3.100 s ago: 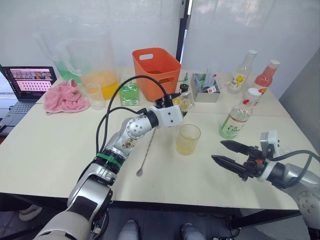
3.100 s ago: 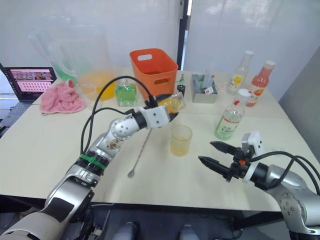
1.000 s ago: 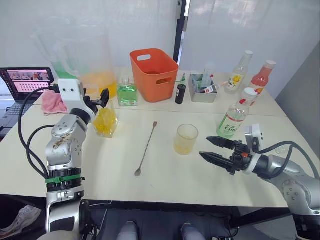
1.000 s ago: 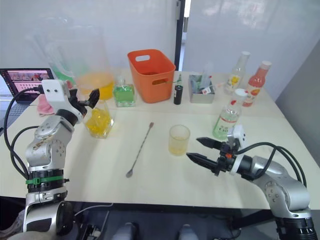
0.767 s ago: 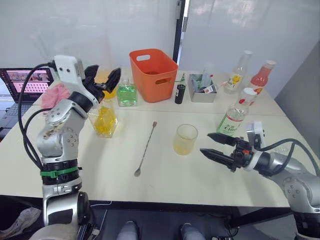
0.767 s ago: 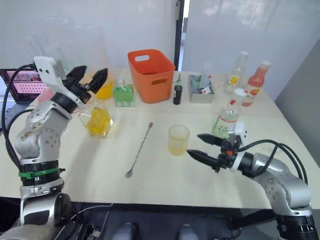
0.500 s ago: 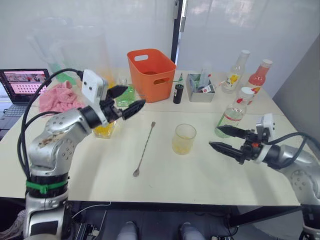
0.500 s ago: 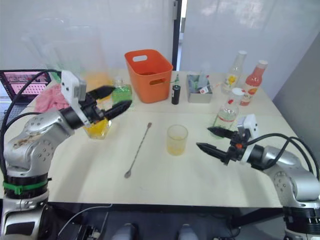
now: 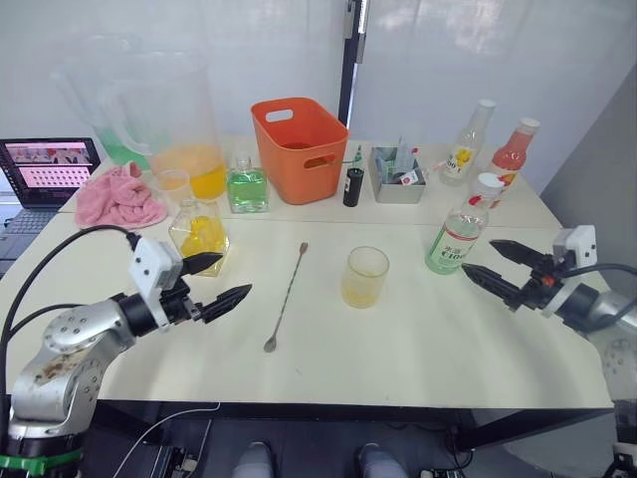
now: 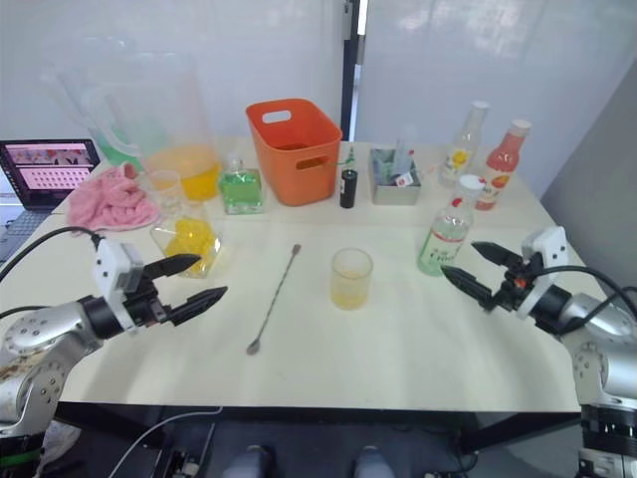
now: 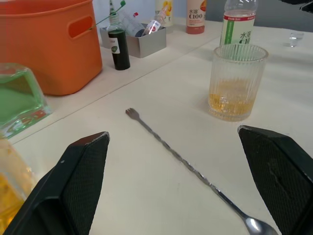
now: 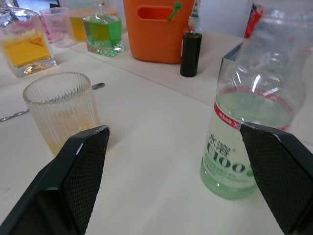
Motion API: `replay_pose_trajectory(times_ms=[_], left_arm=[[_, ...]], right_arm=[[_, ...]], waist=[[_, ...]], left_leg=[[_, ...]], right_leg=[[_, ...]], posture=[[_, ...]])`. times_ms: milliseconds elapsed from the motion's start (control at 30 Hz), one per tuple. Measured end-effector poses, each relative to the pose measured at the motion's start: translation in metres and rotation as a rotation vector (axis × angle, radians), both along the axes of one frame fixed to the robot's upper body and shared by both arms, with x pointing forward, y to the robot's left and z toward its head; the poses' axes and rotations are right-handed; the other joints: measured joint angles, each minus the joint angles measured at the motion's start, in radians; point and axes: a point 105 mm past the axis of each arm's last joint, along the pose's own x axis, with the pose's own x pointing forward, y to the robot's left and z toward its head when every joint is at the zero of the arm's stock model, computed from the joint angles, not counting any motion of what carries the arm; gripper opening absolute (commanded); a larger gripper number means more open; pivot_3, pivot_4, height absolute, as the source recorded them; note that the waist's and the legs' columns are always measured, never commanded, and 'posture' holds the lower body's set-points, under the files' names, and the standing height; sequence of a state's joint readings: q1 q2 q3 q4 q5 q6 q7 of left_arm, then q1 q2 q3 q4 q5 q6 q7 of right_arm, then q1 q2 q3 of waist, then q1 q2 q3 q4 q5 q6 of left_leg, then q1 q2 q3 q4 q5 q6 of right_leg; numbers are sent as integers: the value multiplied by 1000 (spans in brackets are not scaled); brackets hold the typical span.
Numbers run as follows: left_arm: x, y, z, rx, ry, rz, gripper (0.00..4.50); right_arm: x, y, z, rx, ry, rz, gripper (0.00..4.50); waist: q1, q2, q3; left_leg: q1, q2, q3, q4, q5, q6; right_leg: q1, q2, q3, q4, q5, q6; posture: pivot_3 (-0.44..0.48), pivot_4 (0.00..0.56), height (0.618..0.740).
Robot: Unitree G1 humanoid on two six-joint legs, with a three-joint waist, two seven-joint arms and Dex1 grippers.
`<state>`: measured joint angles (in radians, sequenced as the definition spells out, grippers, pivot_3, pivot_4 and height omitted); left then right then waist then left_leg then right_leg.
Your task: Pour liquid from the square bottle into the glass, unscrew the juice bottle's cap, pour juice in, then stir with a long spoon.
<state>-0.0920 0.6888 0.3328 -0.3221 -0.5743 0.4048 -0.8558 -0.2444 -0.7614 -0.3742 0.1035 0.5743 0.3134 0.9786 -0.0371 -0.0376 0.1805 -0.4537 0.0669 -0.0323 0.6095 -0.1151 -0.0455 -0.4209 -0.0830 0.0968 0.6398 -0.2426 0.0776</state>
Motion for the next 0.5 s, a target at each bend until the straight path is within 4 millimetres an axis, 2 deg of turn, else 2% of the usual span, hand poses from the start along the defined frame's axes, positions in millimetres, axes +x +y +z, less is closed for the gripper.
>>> replay_pose_trajectory(times_ms=[100,167,300,433,500], left_arm=[[-5,24,-19,-7,28,83,4461],[-9,42,-34,-14,61,148,4461],[-19,69,-46,-38,77,204,4461],[-31,98,-65,-61,126,276,4461],[-32,105,-67,-58,126,289,4461]], right_arm=[[-10,-14,-13,-21,55,-19,4500],[-14,-29,-14,-31,64,-56,4500],[-18,-59,-12,-55,55,-138,4500],[-29,-96,-27,-30,95,-256,4500],[-31,-102,-31,-29,101,-280,4500]], waist=[[-2,1,-1],[-3,1,-1],[-6,1,-1],[-7,1,-1],[-7,1,-1]], left_leg=[[1,0,1,-1,0,0],[2,1,1,-1,0,0],[5,2,3,-2,0,0],[7,2,4,-3,-1,-2],[7,2,5,-3,-3,-5]], right_leg=[[0,0,0,0,-2,-1],[0,0,0,0,-2,-2],[1,0,0,0,-5,0],[1,-1,1,0,-6,-1],[1,-1,1,0,-6,-1]], posture=[[0,150,725],[0,150,725],[0,150,725],[0,150,725],[0,150,725]])
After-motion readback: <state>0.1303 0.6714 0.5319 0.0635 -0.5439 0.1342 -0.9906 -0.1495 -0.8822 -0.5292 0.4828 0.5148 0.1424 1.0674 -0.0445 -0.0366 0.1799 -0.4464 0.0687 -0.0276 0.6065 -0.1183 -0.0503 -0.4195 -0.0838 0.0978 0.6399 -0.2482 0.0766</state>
